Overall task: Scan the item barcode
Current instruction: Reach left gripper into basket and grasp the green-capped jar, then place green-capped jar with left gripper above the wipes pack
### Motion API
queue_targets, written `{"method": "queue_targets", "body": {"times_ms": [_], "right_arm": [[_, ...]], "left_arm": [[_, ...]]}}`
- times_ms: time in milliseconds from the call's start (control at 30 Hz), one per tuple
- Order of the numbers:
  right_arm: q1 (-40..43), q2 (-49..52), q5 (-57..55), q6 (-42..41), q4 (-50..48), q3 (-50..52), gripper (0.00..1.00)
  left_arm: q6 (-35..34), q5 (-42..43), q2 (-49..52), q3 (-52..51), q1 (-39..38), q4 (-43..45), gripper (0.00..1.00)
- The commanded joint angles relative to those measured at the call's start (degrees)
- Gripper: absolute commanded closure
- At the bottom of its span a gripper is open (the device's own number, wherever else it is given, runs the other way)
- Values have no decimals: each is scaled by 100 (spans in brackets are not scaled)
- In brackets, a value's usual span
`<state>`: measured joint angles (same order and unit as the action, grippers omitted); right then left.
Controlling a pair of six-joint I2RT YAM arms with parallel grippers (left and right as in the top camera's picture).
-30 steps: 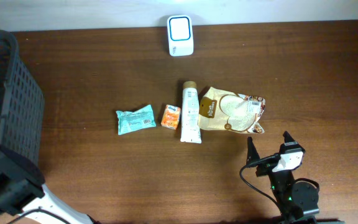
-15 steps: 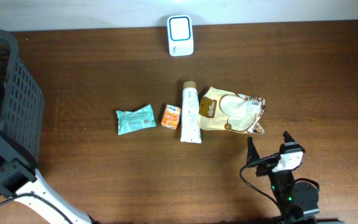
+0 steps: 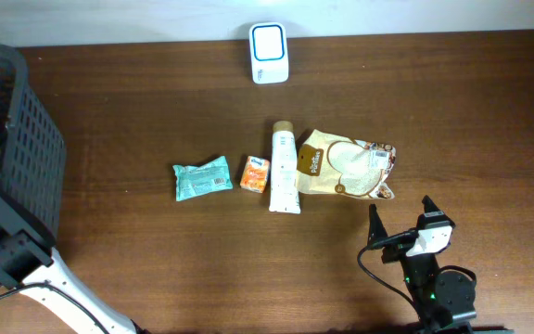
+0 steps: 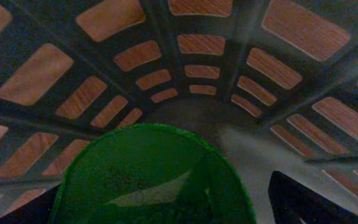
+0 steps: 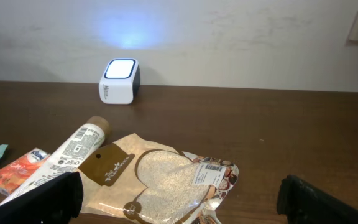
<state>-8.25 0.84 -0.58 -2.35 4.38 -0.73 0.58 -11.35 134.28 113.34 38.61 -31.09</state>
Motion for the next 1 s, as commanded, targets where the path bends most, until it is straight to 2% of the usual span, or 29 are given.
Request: {"method": "queue_targets", "body": {"times_ms": [0, 33, 133, 267, 367, 500, 600, 667, 733, 833, 967], "right_arm": [[7, -33, -7, 44, 28, 42, 2], [7, -33, -7, 44, 28, 42, 2], [7, -33, -7, 44, 28, 42, 1], [7, -33, -7, 44, 28, 42, 2], [7, -33, -7, 44, 28, 42, 2], [7, -33, -7, 44, 28, 42, 2], [7, -33, -7, 44, 28, 42, 2], [7, -33, -7, 44, 28, 42, 2], [7, -33, -7, 44, 28, 42, 2], [7, -33, -7, 44, 28, 42, 2], [7, -33, -7, 44, 28, 42, 2]], "left_arm": [[35, 46, 42, -7, 28, 42, 33], [33, 46, 42, -4, 28, 39, 41], [35, 46, 37, 7, 17, 42, 51], [33, 68, -184, 7, 11, -42, 49], [28, 289, -737, 7, 11, -114, 49], [9, 1281, -1696, 7, 13, -212, 48], [-293, 1805, -2422, 7, 13, -319, 43], [-297, 2256, -2903, 7, 13, -326, 43], [-603, 2557, -3331, 7, 13, -326, 43], [-811, 3563, -4026, 7, 11, -334, 42], [-1021, 4791, -4498, 7, -284, -811, 42]]}}
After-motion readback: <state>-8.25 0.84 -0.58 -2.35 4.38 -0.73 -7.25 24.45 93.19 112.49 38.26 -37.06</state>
